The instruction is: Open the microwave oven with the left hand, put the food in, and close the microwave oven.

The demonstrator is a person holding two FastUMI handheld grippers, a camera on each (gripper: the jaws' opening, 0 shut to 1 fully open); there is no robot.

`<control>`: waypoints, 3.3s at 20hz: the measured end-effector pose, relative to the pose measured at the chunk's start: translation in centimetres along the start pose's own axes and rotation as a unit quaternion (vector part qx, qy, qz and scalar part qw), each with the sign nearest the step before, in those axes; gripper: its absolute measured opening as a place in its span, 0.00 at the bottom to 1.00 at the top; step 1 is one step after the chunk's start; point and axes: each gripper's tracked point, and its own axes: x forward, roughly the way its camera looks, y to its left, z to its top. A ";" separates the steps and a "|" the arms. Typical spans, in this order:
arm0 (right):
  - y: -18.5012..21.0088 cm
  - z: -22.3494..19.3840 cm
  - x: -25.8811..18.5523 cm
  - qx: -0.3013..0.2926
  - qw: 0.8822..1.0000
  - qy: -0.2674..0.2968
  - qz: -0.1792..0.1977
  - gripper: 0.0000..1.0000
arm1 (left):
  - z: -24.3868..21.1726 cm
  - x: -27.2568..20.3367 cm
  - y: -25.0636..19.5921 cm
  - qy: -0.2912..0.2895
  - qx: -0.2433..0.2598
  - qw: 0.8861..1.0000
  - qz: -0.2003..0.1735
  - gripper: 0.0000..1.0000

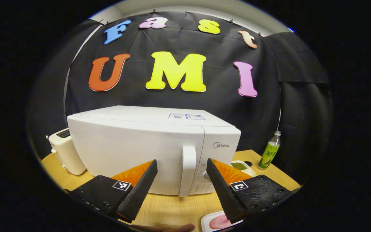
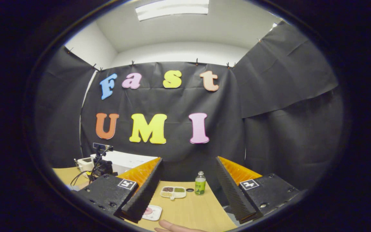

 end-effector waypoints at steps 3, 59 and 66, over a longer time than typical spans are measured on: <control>0.4 -1.4 -0.1 -0.012 1.000 -0.001 0.014 1.00 | -1.7 1.3 -0.5 0.002 0.005 1.000 -0.010 0.95; 10.7 -12.2 -3.0 0.010 0.986 0.136 0.100 1.00 | -4.2 -34.5 24.4 -0.027 0.000 0.996 0.083 0.94; 11.6 -13.9 3.6 -0.017 0.973 0.203 0.113 0.97 | 1.4 -34.8 21.9 -0.059 0.009 0.992 0.107 0.95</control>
